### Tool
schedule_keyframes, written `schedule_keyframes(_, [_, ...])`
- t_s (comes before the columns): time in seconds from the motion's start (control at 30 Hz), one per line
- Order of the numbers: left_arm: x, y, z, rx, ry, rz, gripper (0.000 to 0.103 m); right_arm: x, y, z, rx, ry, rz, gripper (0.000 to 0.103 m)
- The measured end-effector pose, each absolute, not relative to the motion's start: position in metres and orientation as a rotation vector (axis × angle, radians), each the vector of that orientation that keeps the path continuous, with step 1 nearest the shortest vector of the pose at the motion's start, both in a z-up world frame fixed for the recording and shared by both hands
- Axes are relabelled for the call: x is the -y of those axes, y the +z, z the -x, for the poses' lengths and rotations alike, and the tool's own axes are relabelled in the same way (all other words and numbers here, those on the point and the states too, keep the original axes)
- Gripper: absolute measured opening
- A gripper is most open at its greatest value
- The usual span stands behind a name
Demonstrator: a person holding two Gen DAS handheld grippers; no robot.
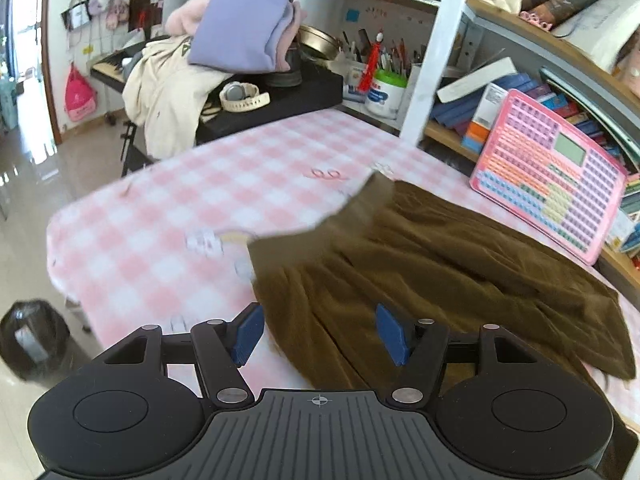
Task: Fold clothes
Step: 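Grasp the waistband edge again with the left gripper while the right gripper grasps the garment edge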
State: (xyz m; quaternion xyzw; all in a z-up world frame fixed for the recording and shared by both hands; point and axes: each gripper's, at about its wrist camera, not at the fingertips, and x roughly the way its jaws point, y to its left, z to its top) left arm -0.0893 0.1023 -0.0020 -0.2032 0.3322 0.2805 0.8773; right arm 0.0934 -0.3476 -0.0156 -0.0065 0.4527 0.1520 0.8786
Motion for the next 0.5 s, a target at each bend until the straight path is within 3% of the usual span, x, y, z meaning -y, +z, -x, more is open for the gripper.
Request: schedule_keyframes(0.5, [-0.197, -0.041, 0.084, -0.781, 0.440, 0.558, 0.063, 0.293, -0.033, 0.055, -0.953, 0.014, -0.031, 0.041])
